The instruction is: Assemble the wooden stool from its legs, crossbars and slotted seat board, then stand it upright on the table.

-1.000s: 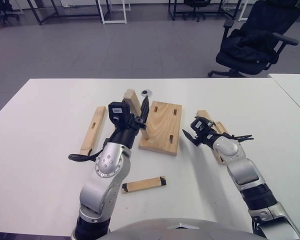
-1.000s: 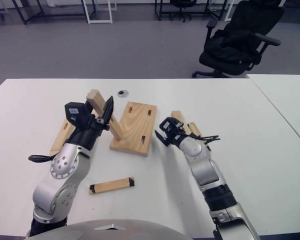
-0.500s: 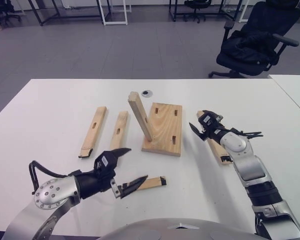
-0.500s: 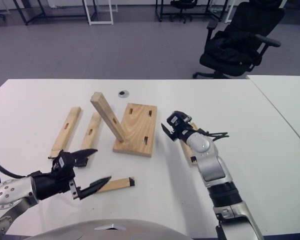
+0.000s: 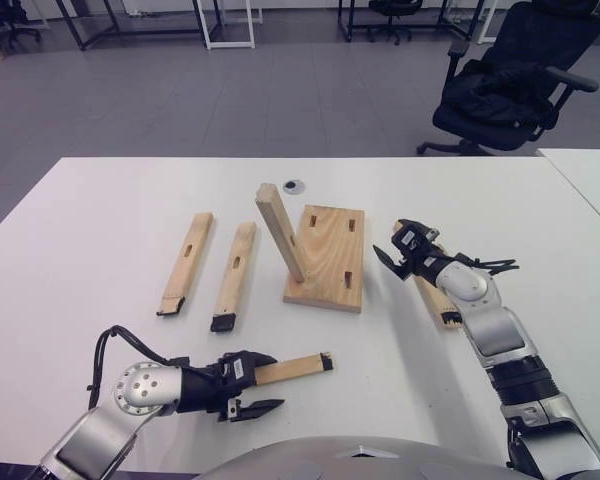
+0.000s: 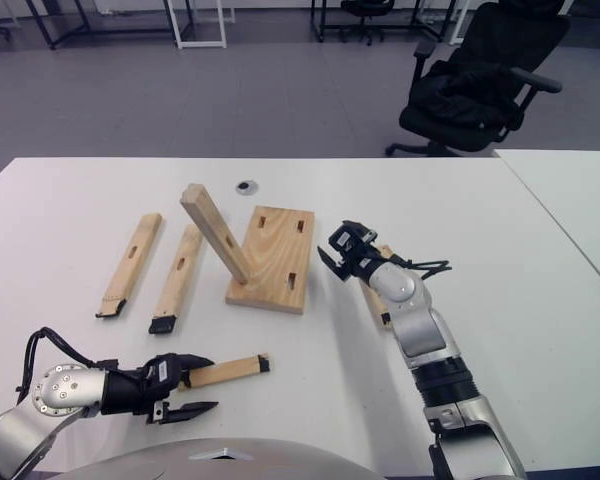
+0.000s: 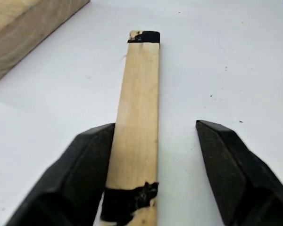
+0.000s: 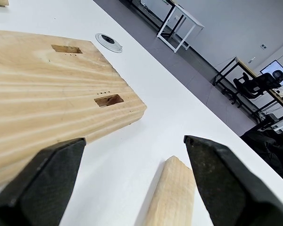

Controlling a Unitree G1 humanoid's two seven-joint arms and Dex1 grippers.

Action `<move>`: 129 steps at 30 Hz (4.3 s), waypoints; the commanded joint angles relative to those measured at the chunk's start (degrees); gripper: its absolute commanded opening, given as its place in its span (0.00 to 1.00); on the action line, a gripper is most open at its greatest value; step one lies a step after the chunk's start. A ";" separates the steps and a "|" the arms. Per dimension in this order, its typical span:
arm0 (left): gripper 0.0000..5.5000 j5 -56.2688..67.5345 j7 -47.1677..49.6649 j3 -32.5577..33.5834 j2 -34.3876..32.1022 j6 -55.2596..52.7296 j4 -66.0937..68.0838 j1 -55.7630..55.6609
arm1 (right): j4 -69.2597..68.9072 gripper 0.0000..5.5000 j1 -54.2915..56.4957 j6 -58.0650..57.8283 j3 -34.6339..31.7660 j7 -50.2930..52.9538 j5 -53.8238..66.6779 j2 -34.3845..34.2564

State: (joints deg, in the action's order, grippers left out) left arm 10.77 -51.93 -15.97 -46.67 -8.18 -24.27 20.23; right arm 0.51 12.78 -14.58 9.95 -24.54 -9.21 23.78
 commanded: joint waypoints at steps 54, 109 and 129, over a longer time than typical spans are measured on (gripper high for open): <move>0.23 -6.71 25.32 -0.45 20.09 -17.62 -21.44 -36.20 | -29.05 0.07 3.34 -21.14 -20.09 17.56 100.06 -3.96; 0.07 43.39 31.88 16.36 24.94 -36.60 -22.69 -39.23 | -17.41 0.49 22.61 -33.29 -25.32 -34.78 71.15 22.56; 0.07 38.57 50.88 32.46 34.94 -16.76 7.17 -21.58 | 1.60 0.49 2.38 -12.40 -25.30 -9.39 47.49 -0.80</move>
State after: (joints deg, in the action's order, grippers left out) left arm 51.89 -1.75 16.71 -13.11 -26.31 -15.53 -5.33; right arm 1.57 16.11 -27.97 -15.81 -34.42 39.87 23.99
